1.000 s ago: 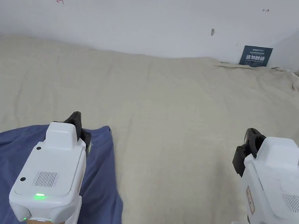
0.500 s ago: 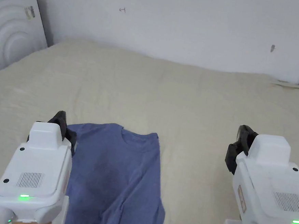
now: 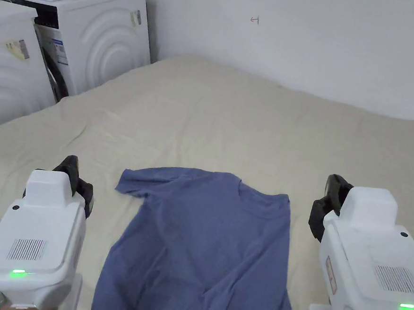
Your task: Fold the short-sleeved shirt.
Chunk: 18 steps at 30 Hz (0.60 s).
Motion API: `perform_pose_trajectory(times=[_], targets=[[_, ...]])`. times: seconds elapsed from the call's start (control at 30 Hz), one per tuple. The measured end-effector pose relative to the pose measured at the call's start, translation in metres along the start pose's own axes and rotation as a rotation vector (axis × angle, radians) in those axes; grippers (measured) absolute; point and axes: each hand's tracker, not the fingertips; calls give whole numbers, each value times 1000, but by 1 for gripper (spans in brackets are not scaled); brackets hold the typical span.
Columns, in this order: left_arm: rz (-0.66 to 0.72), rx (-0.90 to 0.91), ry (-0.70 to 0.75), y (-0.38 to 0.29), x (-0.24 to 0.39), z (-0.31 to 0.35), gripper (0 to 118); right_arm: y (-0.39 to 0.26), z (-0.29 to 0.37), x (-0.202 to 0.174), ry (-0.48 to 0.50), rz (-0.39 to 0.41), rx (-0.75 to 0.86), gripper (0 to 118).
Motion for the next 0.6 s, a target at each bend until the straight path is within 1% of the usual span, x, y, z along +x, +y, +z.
perform_pose_trajectory(times=[0.17,0.3,0.43,0.6], targets=[[8,-13,27,-4,-11,1,0,-1,-2,-7,26,6,-1,0],[5,-21,20,-4,-7,-1,0,-3,-1,-3,21,8,-3,0],[23,-41,-26,-2,8,-9,0,-4,1,7,-2,6,-10,0],[23,-116,-128,1,39,-28,0,-5,0,24,-39,2,-15,0]])
